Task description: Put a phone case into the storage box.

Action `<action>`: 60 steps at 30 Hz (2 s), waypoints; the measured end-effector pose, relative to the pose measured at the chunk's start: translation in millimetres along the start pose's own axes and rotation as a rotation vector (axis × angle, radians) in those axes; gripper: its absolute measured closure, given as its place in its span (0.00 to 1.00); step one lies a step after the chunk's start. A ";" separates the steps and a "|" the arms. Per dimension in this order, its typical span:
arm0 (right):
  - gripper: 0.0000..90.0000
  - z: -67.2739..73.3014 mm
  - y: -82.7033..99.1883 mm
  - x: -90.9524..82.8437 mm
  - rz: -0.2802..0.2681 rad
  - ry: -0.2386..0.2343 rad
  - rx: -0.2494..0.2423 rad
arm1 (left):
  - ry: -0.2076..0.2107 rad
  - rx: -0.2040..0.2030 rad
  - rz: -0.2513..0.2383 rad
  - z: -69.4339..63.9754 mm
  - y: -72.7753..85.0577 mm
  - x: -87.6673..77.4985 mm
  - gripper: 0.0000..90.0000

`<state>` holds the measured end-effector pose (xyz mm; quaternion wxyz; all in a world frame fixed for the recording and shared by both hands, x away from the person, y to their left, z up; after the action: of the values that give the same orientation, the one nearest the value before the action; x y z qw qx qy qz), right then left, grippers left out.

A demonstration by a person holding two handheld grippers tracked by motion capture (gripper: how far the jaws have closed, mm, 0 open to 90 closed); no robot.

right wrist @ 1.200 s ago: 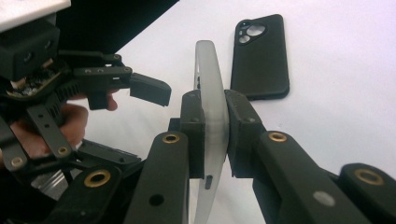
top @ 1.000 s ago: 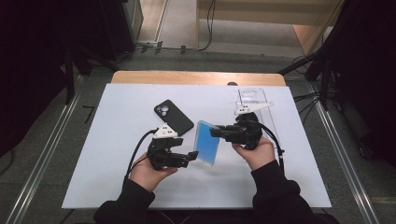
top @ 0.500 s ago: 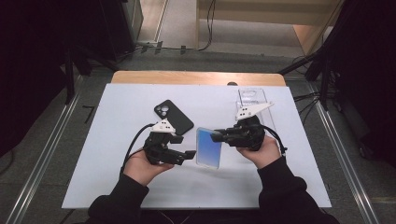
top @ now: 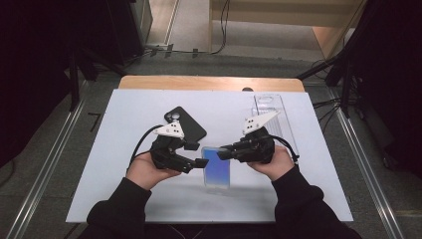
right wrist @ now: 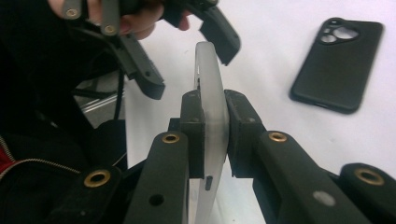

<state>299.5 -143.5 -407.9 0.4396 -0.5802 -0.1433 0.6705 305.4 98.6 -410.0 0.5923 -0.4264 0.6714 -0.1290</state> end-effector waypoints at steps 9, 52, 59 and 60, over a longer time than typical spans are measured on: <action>0.85 1.7 -0.5 3.5 -0.002 -0.063 -0.046 | 0.089 0.058 0.001 -1.2 -0.3 2.2 0.52; 0.16 4.5 1.9 3.2 -0.115 0.006 0.000 | -0.007 -0.155 -0.014 8.1 -3.6 -21.6 0.90; 0.00 4.3 2.5 15.4 -0.115 0.074 0.065 | -0.052 -0.250 -0.018 9.7 -5.8 -24.5 0.90; 0.00 4.6 2.5 16.0 -0.111 0.095 0.081 | -0.059 -0.264 -0.018 9.3 -6.3 -24.8 0.90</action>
<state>295.2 -131.4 -418.8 0.5055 -0.5845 -0.1271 0.6218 314.9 115.9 -391.1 0.5492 -0.5102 0.6610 -0.0321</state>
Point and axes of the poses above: each handheld gripper's, and its own axes: x roughly forward along the jaws, y roughly out of its underside, z roughly to its left, the point moved 2 cm from there along x, roughly forward along the jaws, and after that the axes turned 8 degrees about z, right-handed, at the moved point
